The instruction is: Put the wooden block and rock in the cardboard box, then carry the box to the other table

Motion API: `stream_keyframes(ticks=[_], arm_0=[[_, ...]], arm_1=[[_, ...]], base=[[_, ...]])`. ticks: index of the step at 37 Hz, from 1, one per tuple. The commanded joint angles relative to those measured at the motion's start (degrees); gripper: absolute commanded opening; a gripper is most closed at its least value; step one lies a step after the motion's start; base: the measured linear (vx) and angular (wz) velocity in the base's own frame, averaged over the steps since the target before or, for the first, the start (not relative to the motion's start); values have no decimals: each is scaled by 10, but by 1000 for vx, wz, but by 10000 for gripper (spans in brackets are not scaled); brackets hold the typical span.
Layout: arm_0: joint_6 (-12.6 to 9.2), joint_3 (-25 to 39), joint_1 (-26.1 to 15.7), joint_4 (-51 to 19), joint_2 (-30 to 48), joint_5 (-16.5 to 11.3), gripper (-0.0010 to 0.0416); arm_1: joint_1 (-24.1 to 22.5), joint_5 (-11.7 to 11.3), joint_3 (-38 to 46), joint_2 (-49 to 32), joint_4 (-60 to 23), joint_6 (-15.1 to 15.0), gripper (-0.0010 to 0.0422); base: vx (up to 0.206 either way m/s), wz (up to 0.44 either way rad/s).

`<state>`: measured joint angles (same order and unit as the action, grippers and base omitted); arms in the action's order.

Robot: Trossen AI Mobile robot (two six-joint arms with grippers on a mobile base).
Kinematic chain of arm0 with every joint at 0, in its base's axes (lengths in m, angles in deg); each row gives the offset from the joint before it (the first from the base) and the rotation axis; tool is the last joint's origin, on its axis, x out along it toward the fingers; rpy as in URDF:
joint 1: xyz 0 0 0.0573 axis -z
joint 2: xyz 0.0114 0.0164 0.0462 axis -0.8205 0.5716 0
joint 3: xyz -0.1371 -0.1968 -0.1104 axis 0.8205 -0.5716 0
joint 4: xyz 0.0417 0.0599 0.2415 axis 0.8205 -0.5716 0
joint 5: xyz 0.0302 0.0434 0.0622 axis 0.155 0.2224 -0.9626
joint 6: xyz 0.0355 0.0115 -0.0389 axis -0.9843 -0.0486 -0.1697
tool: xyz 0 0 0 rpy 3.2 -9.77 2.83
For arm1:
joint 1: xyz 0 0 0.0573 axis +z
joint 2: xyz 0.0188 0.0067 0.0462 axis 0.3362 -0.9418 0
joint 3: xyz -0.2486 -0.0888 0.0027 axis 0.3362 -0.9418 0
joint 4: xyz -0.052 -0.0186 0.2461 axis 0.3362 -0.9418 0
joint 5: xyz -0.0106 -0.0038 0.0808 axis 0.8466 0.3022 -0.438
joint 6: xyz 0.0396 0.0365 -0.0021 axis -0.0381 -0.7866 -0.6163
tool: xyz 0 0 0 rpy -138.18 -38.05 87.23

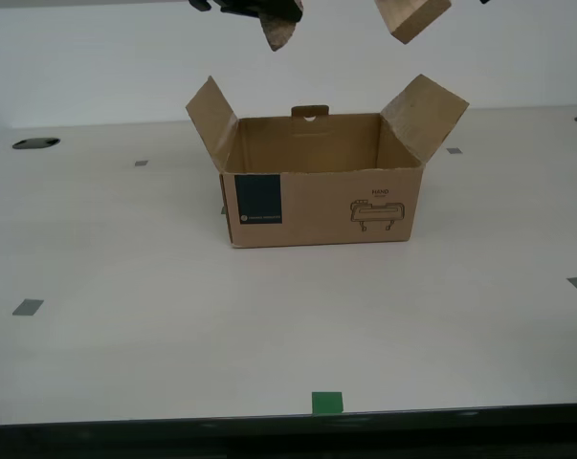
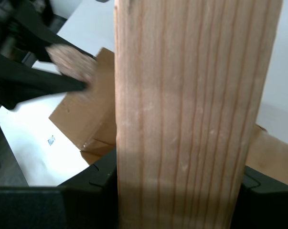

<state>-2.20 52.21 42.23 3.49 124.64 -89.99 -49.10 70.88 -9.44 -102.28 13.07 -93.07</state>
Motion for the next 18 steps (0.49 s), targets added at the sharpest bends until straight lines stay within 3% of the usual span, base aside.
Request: stream_keyframes(ticks=[1, 5, 11, 18], arm_0=[[3, -17, -17, 43, 0, -5, -1], [3, -43, -30, 81, 0, -5, -1], [6, -74, -33, 109, 0, -5, -1], [5, -119, -34, 166, 0, -5, -1]], arm_1=[[-10, 5, -28, 0, 58, 7, -1], [-17, 5, -48, 0, 82, 10, -1], [-17, 9, -66, 0, 82, -16, -1], [-18, 23, -100, 0, 111, -25, -1]], base=[[0, 0], [0, 0], [0, 0], [0, 0]])
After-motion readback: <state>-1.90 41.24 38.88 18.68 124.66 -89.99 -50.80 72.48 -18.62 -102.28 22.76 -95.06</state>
